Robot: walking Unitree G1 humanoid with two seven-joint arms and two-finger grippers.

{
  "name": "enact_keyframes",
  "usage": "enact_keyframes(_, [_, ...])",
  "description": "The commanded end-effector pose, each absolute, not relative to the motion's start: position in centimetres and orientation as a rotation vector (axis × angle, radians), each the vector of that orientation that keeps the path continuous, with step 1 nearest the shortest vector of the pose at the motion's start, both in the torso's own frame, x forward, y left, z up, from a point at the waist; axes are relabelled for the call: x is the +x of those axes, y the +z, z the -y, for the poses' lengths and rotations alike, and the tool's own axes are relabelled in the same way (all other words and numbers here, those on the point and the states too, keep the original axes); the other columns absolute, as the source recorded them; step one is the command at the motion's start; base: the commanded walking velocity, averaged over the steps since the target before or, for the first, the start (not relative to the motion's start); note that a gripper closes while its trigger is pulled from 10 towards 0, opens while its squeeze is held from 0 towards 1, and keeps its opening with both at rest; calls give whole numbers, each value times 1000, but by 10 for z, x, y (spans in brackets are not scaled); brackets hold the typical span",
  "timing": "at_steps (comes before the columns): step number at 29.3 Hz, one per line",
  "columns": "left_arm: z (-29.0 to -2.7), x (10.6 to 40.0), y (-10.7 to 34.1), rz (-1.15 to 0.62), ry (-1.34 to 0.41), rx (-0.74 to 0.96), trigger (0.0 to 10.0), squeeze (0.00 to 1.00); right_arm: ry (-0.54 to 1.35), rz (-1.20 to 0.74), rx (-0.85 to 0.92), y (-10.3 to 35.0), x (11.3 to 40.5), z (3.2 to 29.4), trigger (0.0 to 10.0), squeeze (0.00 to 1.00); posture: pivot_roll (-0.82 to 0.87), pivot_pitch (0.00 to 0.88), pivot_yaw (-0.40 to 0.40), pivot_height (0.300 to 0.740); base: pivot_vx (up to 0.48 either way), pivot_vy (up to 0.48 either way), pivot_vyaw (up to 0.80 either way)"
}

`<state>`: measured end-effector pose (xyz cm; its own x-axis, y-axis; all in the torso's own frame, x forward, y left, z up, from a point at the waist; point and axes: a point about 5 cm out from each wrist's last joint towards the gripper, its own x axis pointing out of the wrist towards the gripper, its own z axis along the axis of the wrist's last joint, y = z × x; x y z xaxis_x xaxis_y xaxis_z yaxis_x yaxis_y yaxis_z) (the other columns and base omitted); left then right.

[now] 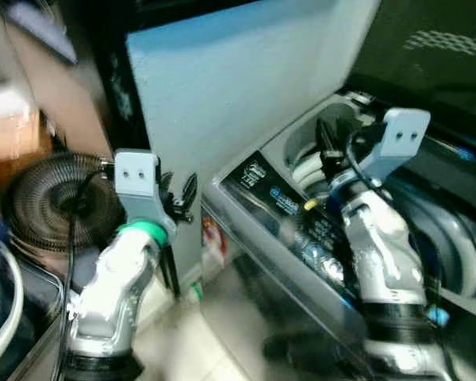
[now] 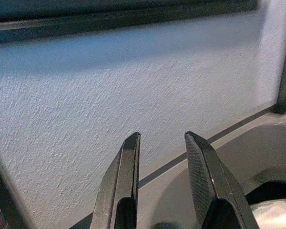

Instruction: Clothes washing

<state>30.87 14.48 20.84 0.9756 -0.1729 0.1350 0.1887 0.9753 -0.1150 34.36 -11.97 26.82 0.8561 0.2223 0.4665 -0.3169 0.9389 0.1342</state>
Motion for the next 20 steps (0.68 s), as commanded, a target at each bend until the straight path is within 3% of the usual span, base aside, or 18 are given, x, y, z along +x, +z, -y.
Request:
enact_keyframes(1, [-136,308,209,127,-216,-90,10000,0,259,448,233,263,343,130,10000,0,27,63,-21,740,0,0,800])
enact_keyframes(7, [-132,306,214,263,-228,-49,10000,0,326,425,243,256,339,120,10000,0,29,52,-36,740,0,0,800])
enact_keyframes(20, [-135,304,213,216,-223,-17,10000,0,341,418,249,254,341,120,10000,0,36,37,-45,740,0,0,800])
